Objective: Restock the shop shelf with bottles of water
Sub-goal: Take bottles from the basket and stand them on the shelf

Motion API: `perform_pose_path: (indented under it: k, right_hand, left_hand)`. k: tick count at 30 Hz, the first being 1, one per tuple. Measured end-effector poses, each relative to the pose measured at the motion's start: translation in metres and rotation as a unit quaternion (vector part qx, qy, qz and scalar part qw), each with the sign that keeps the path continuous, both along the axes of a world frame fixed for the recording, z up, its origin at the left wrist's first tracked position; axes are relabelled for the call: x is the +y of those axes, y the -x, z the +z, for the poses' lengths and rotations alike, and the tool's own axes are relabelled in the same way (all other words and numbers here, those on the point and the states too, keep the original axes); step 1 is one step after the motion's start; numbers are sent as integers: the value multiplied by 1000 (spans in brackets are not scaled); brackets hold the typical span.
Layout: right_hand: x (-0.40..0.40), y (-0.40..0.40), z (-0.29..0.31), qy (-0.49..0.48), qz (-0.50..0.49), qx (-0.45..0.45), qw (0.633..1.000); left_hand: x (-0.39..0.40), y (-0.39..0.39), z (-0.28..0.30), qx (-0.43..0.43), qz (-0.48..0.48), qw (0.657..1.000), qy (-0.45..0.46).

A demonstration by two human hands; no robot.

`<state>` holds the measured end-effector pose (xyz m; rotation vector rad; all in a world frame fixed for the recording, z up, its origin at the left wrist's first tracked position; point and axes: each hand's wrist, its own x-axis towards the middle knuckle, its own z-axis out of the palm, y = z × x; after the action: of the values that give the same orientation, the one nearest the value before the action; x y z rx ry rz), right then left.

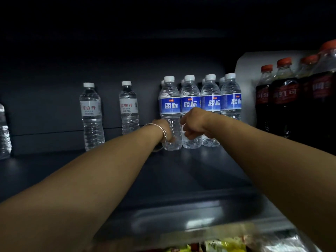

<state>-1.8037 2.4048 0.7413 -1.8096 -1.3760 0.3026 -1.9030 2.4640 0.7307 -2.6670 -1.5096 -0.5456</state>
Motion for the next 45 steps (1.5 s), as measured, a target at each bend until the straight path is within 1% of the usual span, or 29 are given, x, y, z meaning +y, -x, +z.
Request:
perform_pose_path:
  k: [1, 3, 5, 8, 12, 14, 16, 18, 21, 23, 25, 27, 30, 32, 34, 37, 38, 40, 43, 45]
  right_hand:
    - [-7, 3, -1, 3, -6, -35, 999]
    - [-26, 11, -3, 11, -32, -137, 990]
    - [-48, 21, -6, 13, -59, -253, 965]
    - [-81, 34, -16, 23, -83, -324, 942]
    - [-132, 50, -38, 29, -148, -371, 916]
    - [-163, 60, -51, 40, -187, -407, 893]
    - [-192, 69, -68, 28, -212, -444, 870]
    - [-219, 77, -89, 7, -236, -456, 858]
    - [-254, 86, -131, -52, -240, -486, 839]
    - [-275, 89, -165, -69, -225, -496, 836]
    - [-292, 90, -207, -50, -229, -485, 842]
    - [-303, 89, -258, 16, -226, -472, 852]
    - [-313, 87, -355, 96, -161, -441, 878]
    - [-316, 87, -429, 117, -124, -415, 894]
    - [-318, 92, -501, 141, -84, -396, 904]
    - [-318, 107, -598, 184, -45, -320, 928]
    - [-317, 113, -626, 219, -38, -283, 933]
    - [-318, 124, -684, 315, -5, -246, 917]
    - [-322, 143, -761, 431, 60, -118, 892]
    - [-324, 154, -803, 492, 94, -56, 864]
  left_hand:
    - [-6, 5, 2, 7, -5, 1000, -6]
    - [-20, 14, 4, 16, -24, 999, -16]
    - [-38, 24, 5, 11, -56, 998, -27]
    - [-71, 37, 1, -4, -109, 993, -53]
    - [-119, 52, -17, -46, -178, 982, -50]
    - [-143, 61, -32, -63, -209, 974, -62]
    - [-169, 69, -49, -80, -242, 964, -70]
    - [-195, 79, -69, -110, -274, 951, -88]
    - [-226, 91, -105, -145, -318, 927, -138]
    - [-243, 96, -137, -148, -353, 911, -150]
    - [-255, 98, -179, -148, -371, 906, -138]
    - [-262, 99, -231, -139, -380, 908, -108]
    - [-268, 101, -325, -75, -396, 915, -32]
    - [-269, 105, -392, -23, -409, 912, 17]
    - [-268, 107, -461, 7, -425, 904, 52]
    - [-265, 110, -554, 57, -416, 903, 94]
    - [-264, 111, -583, 73, -409, 903, 112]
    - [-262, 116, -637, 105, -394, 900, 152]
    - [-256, 124, -711, 156, -382, 891, 192]
    - [-256, 129, -751, 197, -371, 882, 212]
